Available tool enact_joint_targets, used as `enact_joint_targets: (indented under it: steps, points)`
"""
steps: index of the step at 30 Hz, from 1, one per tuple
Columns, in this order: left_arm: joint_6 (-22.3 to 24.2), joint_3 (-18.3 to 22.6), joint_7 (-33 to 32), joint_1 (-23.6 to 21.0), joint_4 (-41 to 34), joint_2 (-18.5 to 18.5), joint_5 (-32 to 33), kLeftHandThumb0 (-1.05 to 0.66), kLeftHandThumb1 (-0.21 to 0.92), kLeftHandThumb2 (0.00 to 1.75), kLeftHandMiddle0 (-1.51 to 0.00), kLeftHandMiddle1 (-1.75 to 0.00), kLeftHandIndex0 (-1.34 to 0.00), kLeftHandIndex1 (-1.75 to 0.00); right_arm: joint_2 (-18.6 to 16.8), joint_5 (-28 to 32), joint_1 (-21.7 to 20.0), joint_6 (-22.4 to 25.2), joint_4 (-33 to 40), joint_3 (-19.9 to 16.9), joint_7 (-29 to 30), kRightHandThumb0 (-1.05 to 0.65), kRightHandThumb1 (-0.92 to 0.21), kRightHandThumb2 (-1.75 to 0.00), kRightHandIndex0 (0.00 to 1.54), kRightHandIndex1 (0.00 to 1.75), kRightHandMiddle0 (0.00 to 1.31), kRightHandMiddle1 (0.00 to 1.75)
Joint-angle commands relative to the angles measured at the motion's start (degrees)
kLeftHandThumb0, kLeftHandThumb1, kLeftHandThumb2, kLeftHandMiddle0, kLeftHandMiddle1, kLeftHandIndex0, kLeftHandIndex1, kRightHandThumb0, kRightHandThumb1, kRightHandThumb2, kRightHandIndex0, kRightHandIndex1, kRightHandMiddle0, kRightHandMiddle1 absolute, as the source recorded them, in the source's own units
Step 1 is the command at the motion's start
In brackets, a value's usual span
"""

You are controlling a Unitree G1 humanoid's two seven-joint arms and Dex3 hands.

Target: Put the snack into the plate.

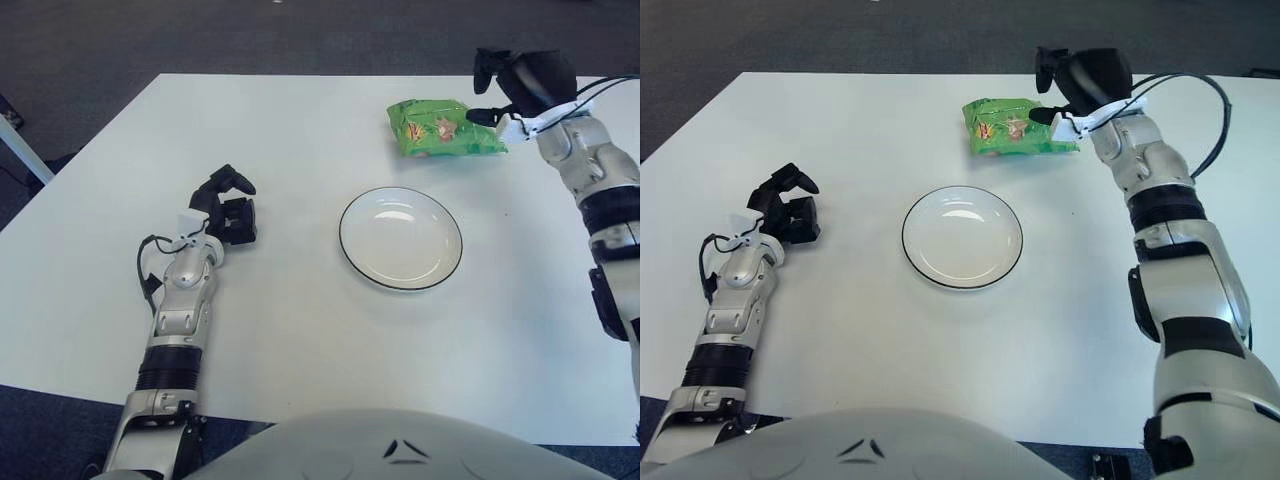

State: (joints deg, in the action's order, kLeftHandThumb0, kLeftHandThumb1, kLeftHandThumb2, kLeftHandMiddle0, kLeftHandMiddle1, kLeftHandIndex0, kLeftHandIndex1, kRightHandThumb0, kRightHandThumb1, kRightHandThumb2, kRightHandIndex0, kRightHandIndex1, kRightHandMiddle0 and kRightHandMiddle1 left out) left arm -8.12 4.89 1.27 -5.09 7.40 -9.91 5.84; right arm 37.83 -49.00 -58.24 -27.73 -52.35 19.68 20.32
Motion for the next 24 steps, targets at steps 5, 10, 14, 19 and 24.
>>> enact_joint_targets:
  steps: [5,10,14,19,24]
  points:
    - [0.54,-1.65,0.11,6.95,4.6,4.62,0.15,-0.5,0.27,1.37,-1.3,-1.75,-0.65,-1.75,-0.3,-1.69,-9.21,-8.73,-10.5,6.69,-6.04,-0.71,-0.83,-0.61,0.09,1.05,0.03,1.3]
    - [0.02,-1.61,0.16,7.04,4.69,4.79,0.4,-0.49,0.28,1.36,-1.3,-1.75,-0.64,-1.75,0.02,-3.66,-13.28,-12.21,-14.83,10.81,-10.06,-0.81,-0.89,-0.51,0.02,0.85,0.0,1.09]
    - [-0.28,-1.48,-0.21,7.25,4.49,5.06,0.44,-0.49,0.28,1.36,-1.3,-1.75,-0.64,-1.75,-1.01,-4.53,-15.29,-12.74,-17.43,13.41,-12.27,-0.9,-0.91,-0.5,0.0,0.53,0.0,0.89]
    - [-0.22,-1.49,-0.48,7.43,4.15,5.43,0.6,-0.49,0.28,1.36,-1.3,-1.75,-0.64,-1.75,-2.29,-4.32,-16.11,-12.4,-18.46,14.78,-13.12,-0.97,-0.92,-0.55,0.0,0.14,0.0,0.62]
    - [-0.08,-1.72,-0.46,7.63,3.85,5.34,0.46,-0.5,0.27,1.37,-1.29,-1.75,-0.65,-1.75,-4.38,-4.15,-17.0,-10.56,-19.47,15.92,-13.72,-1.04,-0.92,-0.64,0.0,0.02,0.0,0.39]
